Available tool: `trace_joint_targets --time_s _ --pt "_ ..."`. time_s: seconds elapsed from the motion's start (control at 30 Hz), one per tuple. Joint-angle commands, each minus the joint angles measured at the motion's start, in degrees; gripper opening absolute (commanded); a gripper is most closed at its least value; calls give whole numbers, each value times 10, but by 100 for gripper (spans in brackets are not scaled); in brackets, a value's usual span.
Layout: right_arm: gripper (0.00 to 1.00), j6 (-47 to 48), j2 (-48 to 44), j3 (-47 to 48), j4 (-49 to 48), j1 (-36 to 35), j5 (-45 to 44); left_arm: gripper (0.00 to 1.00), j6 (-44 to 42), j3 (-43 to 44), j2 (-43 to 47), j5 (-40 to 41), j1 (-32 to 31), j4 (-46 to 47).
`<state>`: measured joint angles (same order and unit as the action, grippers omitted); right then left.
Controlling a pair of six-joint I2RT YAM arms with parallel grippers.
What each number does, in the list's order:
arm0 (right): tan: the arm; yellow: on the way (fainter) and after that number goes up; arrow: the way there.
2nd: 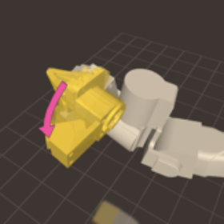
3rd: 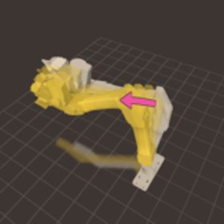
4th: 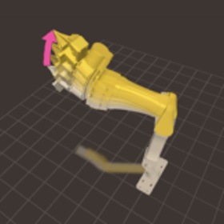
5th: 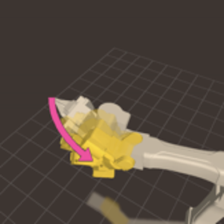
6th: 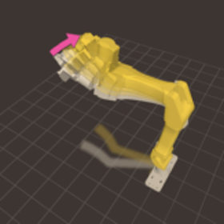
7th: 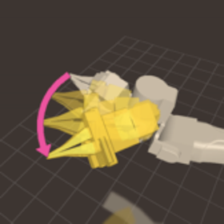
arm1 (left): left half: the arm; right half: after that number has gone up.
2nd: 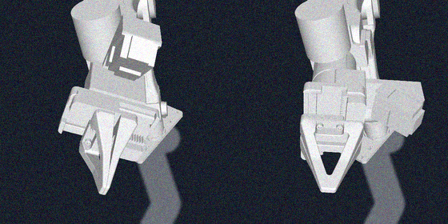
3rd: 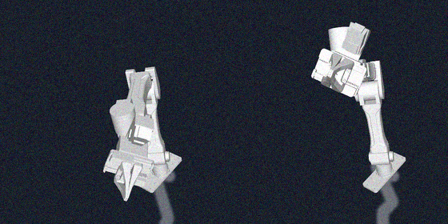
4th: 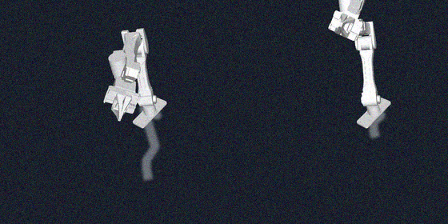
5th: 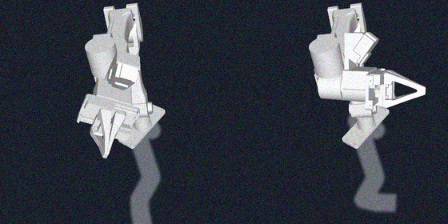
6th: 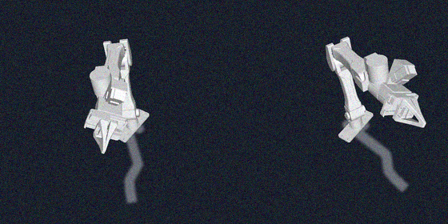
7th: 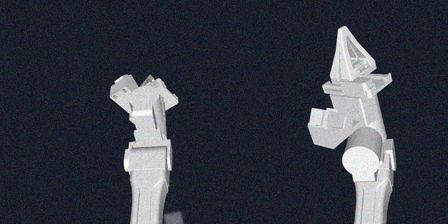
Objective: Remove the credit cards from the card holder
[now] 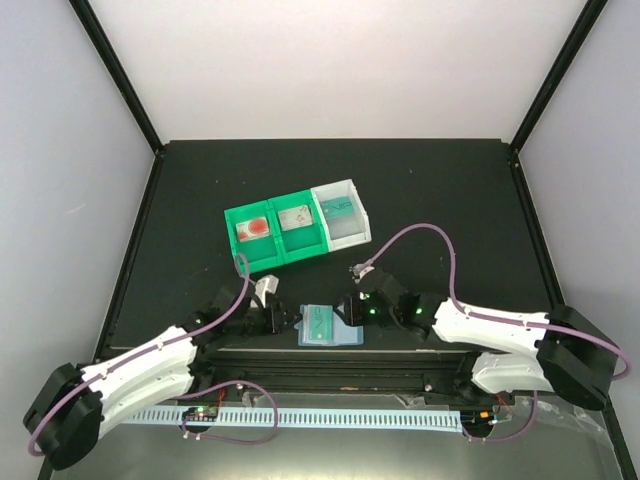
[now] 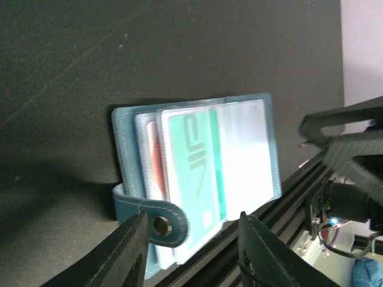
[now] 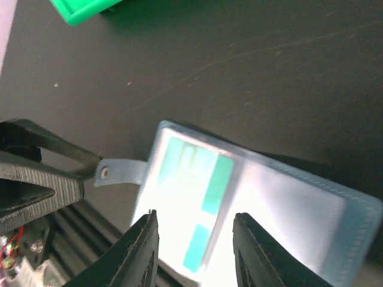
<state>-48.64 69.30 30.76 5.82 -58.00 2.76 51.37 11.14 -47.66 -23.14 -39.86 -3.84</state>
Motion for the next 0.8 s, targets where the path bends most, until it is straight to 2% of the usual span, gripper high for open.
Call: trace_joint_targets --time_s 0.0,0.13,0.27,0.37,0.43,0.53,0.77 --pt "34 -37 22 -2 -71 -23 36 46 -6 44 50 15 -4 -50" --pt "27 -43 50 1 -87 -37 14 48 14 42 57 -34 -5 -8" --pt "24 -44 75 -4 -110 -37 5 46 28 41 21 -61 -17 48" --pt "24 -46 96 -6 -131 -37 19 41 25 49 -20 -69 -31 79" --pt "24 -50 109 -9 -143 -37 25 34 14 52 -51 -67 -34 94" --pt "23 -56 126 -12 -152 -37 25 27 -9 56 -97 -37 -35 83" --pt "22 -65 146 -27 -159 -37 11 19 -36 39 -166 -13 -34 96"
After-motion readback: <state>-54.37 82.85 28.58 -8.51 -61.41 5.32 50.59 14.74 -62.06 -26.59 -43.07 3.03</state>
